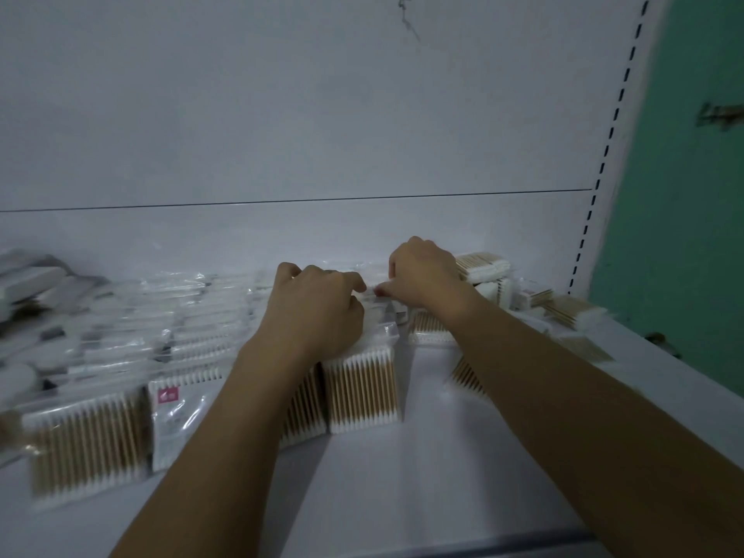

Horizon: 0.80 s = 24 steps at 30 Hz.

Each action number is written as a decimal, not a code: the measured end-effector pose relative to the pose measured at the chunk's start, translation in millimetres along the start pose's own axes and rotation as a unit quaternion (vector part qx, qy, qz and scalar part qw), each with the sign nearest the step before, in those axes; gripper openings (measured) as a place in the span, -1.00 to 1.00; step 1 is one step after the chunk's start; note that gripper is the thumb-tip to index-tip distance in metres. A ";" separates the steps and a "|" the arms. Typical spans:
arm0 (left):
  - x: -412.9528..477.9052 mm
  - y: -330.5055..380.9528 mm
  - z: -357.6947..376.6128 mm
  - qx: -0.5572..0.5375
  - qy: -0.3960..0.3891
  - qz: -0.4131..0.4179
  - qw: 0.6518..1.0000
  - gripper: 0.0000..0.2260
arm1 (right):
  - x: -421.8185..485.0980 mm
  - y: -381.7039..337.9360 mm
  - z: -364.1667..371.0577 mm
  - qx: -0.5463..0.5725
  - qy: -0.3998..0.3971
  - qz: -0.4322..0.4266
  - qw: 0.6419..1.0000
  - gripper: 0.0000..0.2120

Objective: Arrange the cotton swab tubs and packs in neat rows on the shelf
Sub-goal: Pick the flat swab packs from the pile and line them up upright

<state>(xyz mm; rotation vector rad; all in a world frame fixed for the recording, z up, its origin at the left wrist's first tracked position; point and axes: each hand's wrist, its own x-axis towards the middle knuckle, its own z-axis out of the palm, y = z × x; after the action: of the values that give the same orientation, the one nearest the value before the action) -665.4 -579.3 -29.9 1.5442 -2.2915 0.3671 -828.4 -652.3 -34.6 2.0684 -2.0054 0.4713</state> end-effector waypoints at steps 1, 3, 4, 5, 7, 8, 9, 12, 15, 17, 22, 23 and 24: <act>-0.2 0.0 -0.4 -0.001 0.003 -0.001 1.000 -0.66 | -0.4 0.4 -0.5 0.004 0.003 -0.004 1.000 -0.63; 0.0 0.7 -1.4 -0.002 0.008 -0.001 1.000 -0.66 | -3.4 -0.1 -2.0 0.021 0.008 -0.015 1.000 -0.70; 0.1 1.2 -1.9 -0.003 0.009 -0.001 1.000 -0.67 | -5.4 -0.4 -3.7 0.030 0.008 -0.023 0.999 -0.71; -0.4 1.9 -2.4 -0.004 0.006 -0.001 1.000 -0.67 | -8.5 -0.1 -7.5 0.038 0.008 -0.029 0.999 -0.67; -2.1 3.3 -2.9 -0.007 0.000 0.005 1.000 -0.67 | -18.3 3.6 -22.5 0.053 0.018 -0.023 0.998 -0.54; -2.2 3.8 -4.0 -0.007 0.001 0.010 1.000 -0.67 | -23.5 7.1 -32.9 0.060 0.020 -0.015 0.998 -0.51; -2.2 4.4 -5.6 -0.007 0.006 0.015 1.000 -0.68 | -28.5 11.5 -42.9 0.062 0.010 -0.010 0.998 -0.50; -2.8 10.5 -8.7 -0.014 0.042 0.035 0.998 -0.69 | -42.6 16.4 -55.8 0.009 -0.107 -0.019 0.994 -0.47; -6.1 19.0 -7.9 -0.026 0.061 0.059 0.996 -0.68 | -49.5 11.9 -37.9 -0.050 -0.186 -0.042 0.980 -0.44; -9.2 22.8 -5.4 -0.036 0.058 0.069 0.995 -0.67 | -50.4 13.5 -22.2 -0.094 -0.175 -0.058 0.978 -0.45; -11.8 23.0 -4.5 -0.049 0.066 0.066 0.994 -0.68 | -55.9 16.7 -4.8 -0.144 -0.082 -0.096 0.981 -0.67; -11.7 23.2 -4.5 -0.052 0.069 0.064 0.994 -0.68 | -57.1 18.1 -5.4 -0.137 -0.065 -0.093 0.984 -0.70; -11.5 23.2 -4.7 -0.055 0.073 0.062 0.994 -0.69 | -58.1 19.8 -9.2 -0.120 -0.051 -0.082 0.988 -0.72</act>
<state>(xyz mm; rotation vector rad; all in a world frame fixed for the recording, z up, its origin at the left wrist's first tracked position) -682.3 -559.2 -30.9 1.2815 -2.2597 0.3661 -849.8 -595.9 -49.2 2.1189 -1.8210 0.0897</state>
